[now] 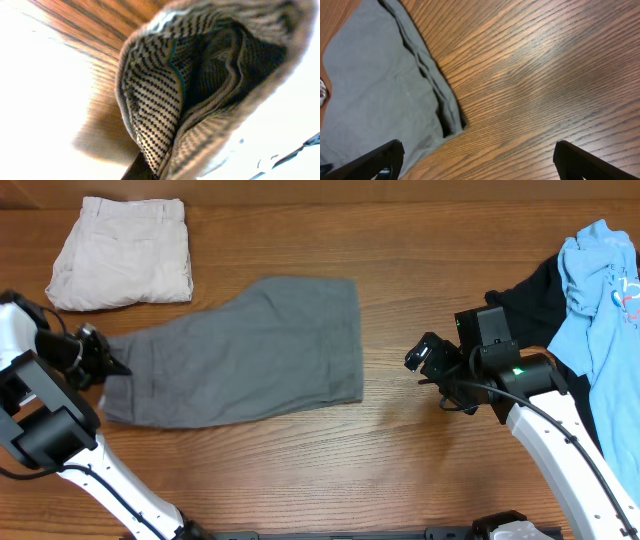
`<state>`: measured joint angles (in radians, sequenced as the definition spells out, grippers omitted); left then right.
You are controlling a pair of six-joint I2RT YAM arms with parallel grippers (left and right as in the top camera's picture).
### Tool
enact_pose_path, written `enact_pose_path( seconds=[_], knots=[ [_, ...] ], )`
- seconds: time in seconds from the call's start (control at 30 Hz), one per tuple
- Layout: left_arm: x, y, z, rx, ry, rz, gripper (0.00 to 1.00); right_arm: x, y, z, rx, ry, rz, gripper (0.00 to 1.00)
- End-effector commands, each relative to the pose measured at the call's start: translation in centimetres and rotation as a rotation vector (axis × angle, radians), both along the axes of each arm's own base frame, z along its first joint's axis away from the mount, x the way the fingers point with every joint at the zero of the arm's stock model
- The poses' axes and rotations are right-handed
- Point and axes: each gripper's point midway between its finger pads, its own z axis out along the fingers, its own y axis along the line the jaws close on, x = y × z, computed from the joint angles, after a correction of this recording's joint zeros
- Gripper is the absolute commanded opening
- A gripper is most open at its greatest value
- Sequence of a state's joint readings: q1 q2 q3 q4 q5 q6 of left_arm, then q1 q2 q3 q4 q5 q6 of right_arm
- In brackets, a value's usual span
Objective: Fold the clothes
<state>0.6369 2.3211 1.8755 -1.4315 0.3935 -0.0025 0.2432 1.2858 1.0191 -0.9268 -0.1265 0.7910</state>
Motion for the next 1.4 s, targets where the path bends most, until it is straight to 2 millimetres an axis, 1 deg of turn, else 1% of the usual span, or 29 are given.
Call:
enact_pose_path(
  seconds=[0.0, 0.1, 0.33, 0.47, 0.6, 0.67, 0.77, 0.87, 0.97, 1.1, 1.17, 1.2, 1.23, 1.37],
  knots=[
    [1.4, 1.1, 2.4, 0.092, -0.004, -0.019, 0.04, 0.4, 0.3, 0.6, 0.007, -0.021, 0.009, 1.0],
    [2.2, 0.3, 4.0, 0.098, -0.01, -0.034, 0.04, 0.4, 0.3, 0.6, 0.006, -0.02, 0.009, 1.0],
    [4.3, -3.2, 7.7, 0.114, -0.039, -0.112, 0.04, 0.4, 0.3, 0.6, 0.007, -0.021, 0.009, 1.0],
    [5.9, -6.2, 9.7, 0.132, -0.087, -0.169, 0.04, 0.4, 0.3, 0.6, 0.007, -0.02, 0.009, 1.0],
    [6.8, -9.8, 11.6, 0.186, -0.124, -0.258, 0.04, 0.4, 0.3, 0.6, 0.007, -0.02, 0.009, 1.0],
    [6.8, -10.7, 12.2, 0.249, -0.12, -0.291, 0.04, 0.4, 0.3, 0.6, 0.007, -0.021, 0.009, 1.0],
    [6.7, -11.6, 12.7, 0.358, -0.097, -0.332, 0.04, 0.4, 0.3, 0.6, 0.007, -0.021, 0.009, 1.0],
    [6.7, -13.6, 13.6, 0.417, -0.107, -0.368, 0.04, 0.4, 0.3, 0.6, 0.006, -0.02, 0.009, 1.0],
    [6.7, -16.3, 15.0, 0.427, -0.149, -0.404, 0.04, 0.4, 0.3, 0.6, 0.007, -0.021, 0.009, 1.0],
    [6.4, -18.5, 16.4, 0.453, -0.193, -0.461, 0.04, 0.4, 0.3, 0.6, 0.007, -0.02, 0.009, 1.0],
    [6.2, -20.1, 16.7, 0.44, -0.212, -0.491, 0.04, 0.4, 0.3, 0.6, 0.007, -0.021, 0.009, 1.0],
    [6.0, -22.2, 16.8, 0.385, -0.229, -0.519, 0.04, 0.4, 0.3, 0.6, 0.007, -0.02, 0.009, 1.0],
    [5.9, -23.0, 16.8, 0.363, -0.235, -0.532, 0.04, 0.4, 0.3, 0.6, 0.007, -0.02, 0.009, 1.0],
    [5.6, -24.9, 16.9, 0.357, -0.245, -0.577, 0.04, 0.4, 0.3, 0.6, 0.007, -0.021, 0.009, 1.0]
  ],
)
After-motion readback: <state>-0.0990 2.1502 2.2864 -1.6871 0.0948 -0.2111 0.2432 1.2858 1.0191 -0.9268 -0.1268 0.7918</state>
